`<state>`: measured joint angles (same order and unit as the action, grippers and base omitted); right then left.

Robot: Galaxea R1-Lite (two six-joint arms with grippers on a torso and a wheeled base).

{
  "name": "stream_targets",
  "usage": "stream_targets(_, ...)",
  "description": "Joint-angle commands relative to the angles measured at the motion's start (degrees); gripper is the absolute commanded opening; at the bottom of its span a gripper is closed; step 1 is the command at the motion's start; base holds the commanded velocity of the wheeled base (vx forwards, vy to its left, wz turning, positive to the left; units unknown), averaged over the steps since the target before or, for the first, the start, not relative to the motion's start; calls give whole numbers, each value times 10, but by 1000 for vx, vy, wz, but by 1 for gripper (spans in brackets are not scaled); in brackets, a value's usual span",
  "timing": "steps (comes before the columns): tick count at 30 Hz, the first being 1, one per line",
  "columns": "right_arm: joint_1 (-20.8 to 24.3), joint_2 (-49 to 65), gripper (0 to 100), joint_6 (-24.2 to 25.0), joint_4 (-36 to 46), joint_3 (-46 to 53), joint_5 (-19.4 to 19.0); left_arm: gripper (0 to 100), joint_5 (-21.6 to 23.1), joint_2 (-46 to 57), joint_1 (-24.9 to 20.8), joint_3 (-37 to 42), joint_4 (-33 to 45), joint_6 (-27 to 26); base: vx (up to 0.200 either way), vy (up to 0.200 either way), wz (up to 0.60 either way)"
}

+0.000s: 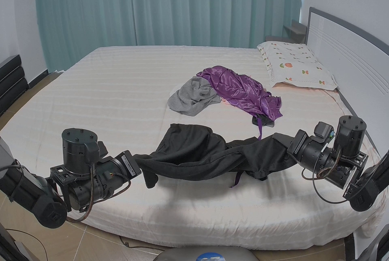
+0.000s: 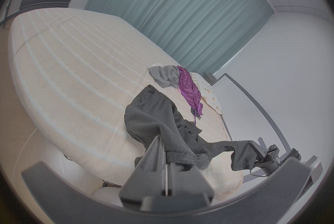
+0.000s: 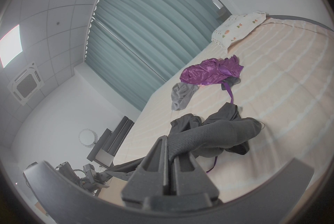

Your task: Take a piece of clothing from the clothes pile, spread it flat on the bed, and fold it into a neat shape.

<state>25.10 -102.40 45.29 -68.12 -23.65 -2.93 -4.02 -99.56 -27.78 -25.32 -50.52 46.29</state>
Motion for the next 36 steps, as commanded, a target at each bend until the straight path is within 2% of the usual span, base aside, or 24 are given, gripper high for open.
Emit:
stream_targets(1, -1, -1, 0, 0, -8, 2, 4, 0, 0, 6, 0, -1, 0, 0, 0, 200, 0)
stream_targets(10, -1, -1, 0, 3, -8, 1, 3, 0, 0, 20, 0, 0, 0, 0, 0, 200, 0)
stream_targets(14, 2, -7, 0, 38, -8, -5, 4, 0, 0, 21, -1, 0, 0, 0, 0, 200, 0)
stream_targets(36, -1, -5, 0, 45, -44, -10, 4, 0, 0, 27, 0, 0, 1, -1, 0, 200, 0)
